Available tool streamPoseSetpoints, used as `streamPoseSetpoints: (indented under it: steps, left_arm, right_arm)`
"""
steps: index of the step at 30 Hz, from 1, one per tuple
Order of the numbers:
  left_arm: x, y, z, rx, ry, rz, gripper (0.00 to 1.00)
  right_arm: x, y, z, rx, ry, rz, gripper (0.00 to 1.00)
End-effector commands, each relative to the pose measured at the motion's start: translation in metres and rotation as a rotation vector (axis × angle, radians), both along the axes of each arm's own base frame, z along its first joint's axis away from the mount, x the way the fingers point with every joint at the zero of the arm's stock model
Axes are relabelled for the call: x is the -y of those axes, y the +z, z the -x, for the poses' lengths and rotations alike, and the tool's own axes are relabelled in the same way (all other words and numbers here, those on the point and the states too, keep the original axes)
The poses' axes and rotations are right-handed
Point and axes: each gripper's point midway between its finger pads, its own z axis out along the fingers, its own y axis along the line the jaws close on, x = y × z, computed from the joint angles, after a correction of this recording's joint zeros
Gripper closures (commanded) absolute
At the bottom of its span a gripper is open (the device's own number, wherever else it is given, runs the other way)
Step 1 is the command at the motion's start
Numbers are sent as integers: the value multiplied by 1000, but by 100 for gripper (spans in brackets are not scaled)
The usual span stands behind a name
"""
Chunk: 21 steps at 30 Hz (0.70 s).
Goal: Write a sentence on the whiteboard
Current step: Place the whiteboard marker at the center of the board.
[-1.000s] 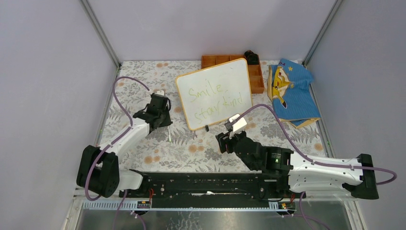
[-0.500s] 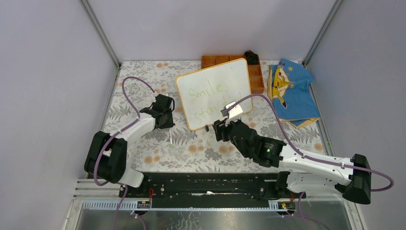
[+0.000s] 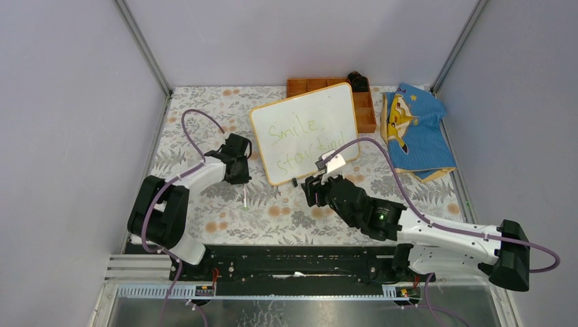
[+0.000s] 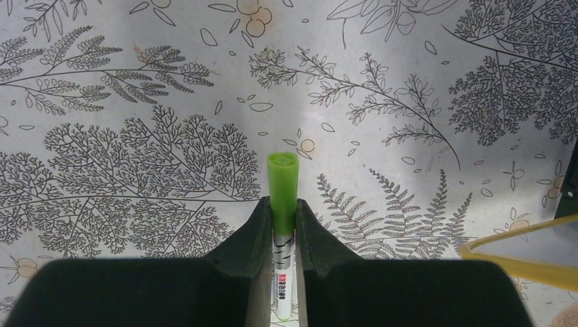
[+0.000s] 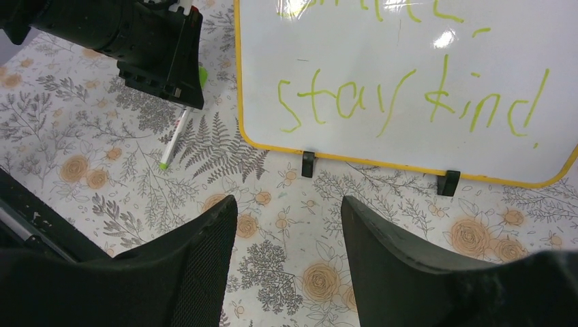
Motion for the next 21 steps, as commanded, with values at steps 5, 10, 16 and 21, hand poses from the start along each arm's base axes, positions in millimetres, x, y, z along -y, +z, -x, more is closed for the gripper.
streamPoseSetpoints:
  steps: [5, 10, 16, 21]
  left_arm:
    - [-9, -3, -6, -14, 1, -54, 90]
    - [-9, -7, -4, -32, -3, -59, 84]
    - [-11, -10, -4, -45, -3, -72, 82]
    - [-12, -12, -3, -55, -1, -80, 78]
  right_arm:
    - [10, 20, 2, 25, -20, -96, 36]
    - [19, 21, 4, 32, -31, -119, 36]
    - [24, 19, 4, 38, -46, -117, 36]
    - [25, 21, 3, 50, -43, -109, 36]
